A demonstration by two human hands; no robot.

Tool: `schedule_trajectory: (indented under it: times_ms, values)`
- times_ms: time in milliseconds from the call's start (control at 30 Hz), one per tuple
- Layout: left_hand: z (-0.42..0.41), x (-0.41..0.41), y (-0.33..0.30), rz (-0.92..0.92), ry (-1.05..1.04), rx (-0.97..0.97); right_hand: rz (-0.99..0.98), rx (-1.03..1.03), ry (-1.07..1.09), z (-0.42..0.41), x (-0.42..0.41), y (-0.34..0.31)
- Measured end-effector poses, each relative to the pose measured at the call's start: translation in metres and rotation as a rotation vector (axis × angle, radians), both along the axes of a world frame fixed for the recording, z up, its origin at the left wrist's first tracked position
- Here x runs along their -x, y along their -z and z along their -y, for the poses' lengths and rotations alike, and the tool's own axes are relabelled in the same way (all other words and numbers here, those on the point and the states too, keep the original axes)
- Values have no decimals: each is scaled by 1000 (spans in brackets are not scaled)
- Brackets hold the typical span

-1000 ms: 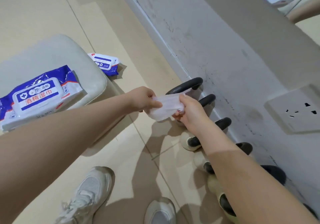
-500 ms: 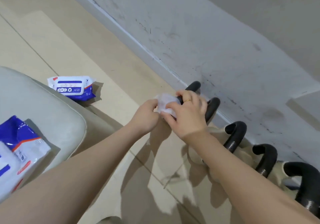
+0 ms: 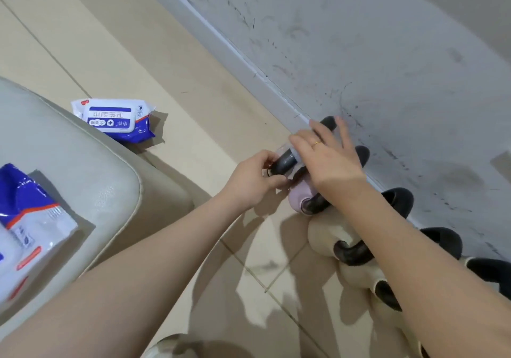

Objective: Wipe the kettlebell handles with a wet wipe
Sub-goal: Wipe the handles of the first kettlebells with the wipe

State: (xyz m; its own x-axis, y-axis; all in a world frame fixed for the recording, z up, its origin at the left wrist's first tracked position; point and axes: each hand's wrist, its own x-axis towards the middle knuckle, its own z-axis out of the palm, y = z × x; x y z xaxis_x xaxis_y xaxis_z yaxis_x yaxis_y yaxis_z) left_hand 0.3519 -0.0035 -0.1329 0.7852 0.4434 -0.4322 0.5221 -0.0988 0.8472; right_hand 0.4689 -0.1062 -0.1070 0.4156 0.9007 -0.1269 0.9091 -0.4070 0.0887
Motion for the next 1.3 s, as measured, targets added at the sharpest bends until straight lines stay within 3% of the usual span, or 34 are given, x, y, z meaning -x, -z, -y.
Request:
schedule_trajectory:
  times_ms: [67, 233, 400, 567, 767, 933, 1100, 1300]
  values:
    - [1, -1, 0, -2, 0, -22, 0, 42, 123, -3, 0, -5]
    - [-2, -4, 0, -23, 49, -109, 53, 205, -152, -15, 19, 1]
    - [-5, -5, 0, -44, 93, -153, 47, 180, 96, -18, -5, -10]
    - [-3, -4, 1, -27, 79, -173, -13, 202, -222, -19, 5, -6]
    - [-4, -5, 0, -36, 69, -146, -118, -49, 184, -14, -29, 4]
    - [-9, -21, -12, -90, 98, -47, -251, -15, 138, -11, -26, 7]
    - [0, -45, -25, -55, 30, -174, -298, -171, 440, -15, -35, 8]
    - [-7, -41, -24, -98, 154, -168, -315, 42, 105, -10, -29, 6]
